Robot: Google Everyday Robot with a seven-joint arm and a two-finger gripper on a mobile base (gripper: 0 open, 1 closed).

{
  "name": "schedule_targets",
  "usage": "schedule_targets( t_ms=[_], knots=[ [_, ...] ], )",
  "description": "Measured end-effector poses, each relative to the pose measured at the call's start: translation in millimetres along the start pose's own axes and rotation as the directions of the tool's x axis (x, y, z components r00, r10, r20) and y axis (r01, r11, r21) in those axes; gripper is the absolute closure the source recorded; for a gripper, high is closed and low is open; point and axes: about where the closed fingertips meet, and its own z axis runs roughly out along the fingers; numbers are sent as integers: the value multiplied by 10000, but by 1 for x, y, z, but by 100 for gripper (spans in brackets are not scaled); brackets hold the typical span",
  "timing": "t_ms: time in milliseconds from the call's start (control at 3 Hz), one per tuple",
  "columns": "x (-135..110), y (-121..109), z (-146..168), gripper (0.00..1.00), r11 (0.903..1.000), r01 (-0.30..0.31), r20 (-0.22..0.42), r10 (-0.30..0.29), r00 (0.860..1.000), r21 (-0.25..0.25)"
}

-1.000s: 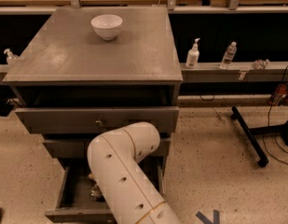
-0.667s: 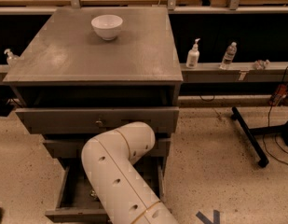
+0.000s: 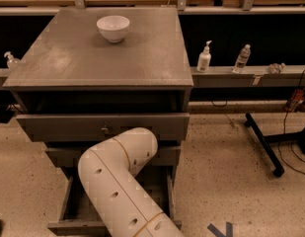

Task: Pick 7up can from bottom drawer and place on counter

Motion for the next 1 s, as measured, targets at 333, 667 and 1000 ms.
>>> schedule_targets(
  t_ms=[333,667,1000],
  knots=[
    [14,-28,-26,95,9943,436,11,-440,9990,969],
    [48,-45,-77,100,9602,1346,-712,-1207,9901,2446],
    [53,-42,-117,100,9138,1381,-1053,-1054,9888,3819]
  ],
)
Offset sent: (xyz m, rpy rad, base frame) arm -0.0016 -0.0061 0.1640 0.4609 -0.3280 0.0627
